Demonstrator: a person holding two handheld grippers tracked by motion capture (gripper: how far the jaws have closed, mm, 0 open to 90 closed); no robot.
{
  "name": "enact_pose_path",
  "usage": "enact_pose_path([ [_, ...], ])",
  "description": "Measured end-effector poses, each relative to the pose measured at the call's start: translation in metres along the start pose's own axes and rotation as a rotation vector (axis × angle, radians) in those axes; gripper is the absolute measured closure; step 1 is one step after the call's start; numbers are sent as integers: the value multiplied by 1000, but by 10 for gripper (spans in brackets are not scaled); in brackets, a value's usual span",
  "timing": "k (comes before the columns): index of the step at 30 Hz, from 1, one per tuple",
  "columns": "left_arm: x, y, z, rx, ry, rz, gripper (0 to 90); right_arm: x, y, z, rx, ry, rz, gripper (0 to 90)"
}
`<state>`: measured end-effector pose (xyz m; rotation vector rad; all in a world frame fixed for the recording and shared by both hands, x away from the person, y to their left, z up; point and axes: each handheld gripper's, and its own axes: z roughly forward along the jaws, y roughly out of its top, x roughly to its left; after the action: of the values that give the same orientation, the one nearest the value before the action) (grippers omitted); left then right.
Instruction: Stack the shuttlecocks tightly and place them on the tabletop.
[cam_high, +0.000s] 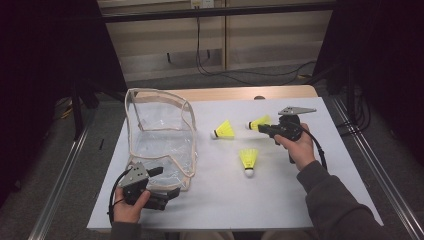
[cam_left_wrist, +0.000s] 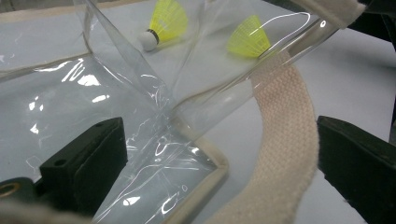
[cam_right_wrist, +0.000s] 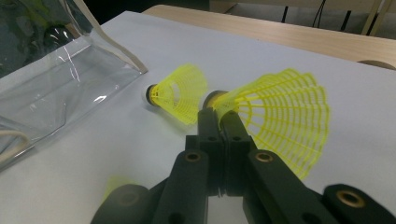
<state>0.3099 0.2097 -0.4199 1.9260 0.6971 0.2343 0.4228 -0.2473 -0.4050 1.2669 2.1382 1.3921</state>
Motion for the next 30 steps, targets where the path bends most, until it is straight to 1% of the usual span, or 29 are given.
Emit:
enact_pose_path([
  [3,0,0,0,0,0,1,36,1,3,2,-3,0,-1,886],
  [9,0,0,0,0,-1,0,36,3,7,8,7,-7,-19,886],
  [18,0,0,0,-2,-2,0,36,3,9,13,10,-5,-16,886],
  [30,0,0,0,-3,-2,-1,36,4,10,20,16,2,-24,885],
])
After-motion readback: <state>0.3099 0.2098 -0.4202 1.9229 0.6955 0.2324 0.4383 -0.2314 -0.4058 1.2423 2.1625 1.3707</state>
